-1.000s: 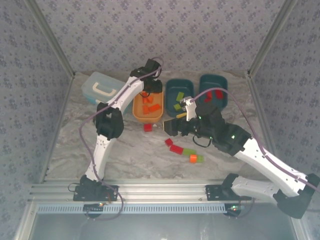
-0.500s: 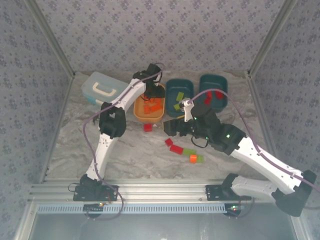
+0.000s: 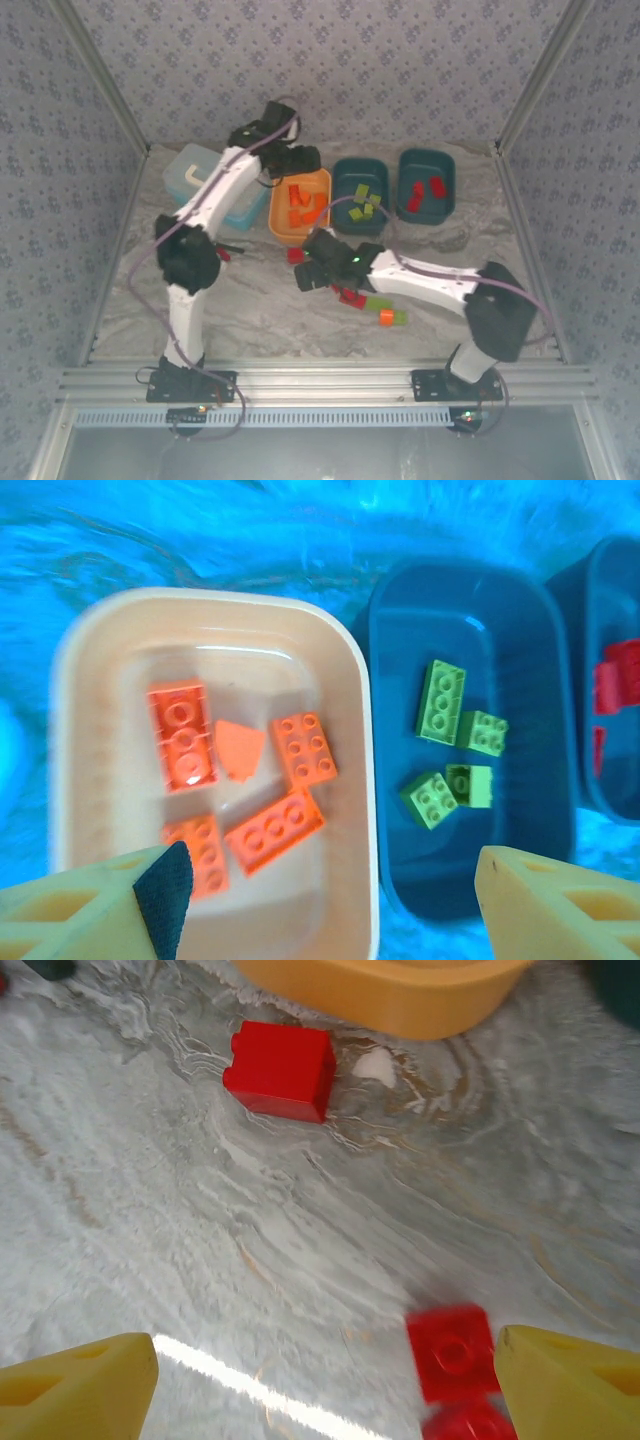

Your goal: Sort the legos into containers by color

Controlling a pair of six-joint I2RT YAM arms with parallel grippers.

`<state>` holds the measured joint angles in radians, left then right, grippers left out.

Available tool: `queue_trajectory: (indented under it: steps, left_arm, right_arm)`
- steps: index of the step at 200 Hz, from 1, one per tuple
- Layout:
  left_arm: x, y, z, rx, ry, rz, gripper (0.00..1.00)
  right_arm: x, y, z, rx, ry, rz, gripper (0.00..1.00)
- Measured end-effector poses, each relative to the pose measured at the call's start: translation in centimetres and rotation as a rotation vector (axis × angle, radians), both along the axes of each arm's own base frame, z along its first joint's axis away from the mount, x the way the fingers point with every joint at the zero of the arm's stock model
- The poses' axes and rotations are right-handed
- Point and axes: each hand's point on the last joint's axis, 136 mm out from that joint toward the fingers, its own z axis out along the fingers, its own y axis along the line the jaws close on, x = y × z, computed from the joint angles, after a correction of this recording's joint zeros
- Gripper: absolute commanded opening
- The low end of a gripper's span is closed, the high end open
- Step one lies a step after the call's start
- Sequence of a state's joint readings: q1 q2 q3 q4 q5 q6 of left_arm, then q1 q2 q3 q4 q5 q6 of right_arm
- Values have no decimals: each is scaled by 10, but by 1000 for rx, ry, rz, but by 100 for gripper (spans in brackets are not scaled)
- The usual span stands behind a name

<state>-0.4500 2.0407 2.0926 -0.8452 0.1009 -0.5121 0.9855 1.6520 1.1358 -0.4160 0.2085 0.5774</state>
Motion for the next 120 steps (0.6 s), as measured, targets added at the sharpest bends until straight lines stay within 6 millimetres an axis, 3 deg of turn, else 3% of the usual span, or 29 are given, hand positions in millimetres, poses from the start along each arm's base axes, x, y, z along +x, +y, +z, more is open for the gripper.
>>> queue_trajectory:
  steps: [24,36,51,89,120]
  left_arm:
    - [-40,55,53,-76,-92,111,83]
    - [-66,78,65,-100,-120,154,84]
    - [-98,90,72,-127,-144,169,84]
    - [-167,110,40,-165,-115,183,88]
    - [-207,120,20,-209,-96,188,88]
  right_arm:
    - [16,27,-27,-20,-3,-38,91]
    - [25,39,-37,-19,-11,-60,91]
    - [36,50,-47,-22,-19,-89,91]
    - [51,57,-68,-37,-40,-141,84]
    - [58,59,-74,-36,-58,-149,76]
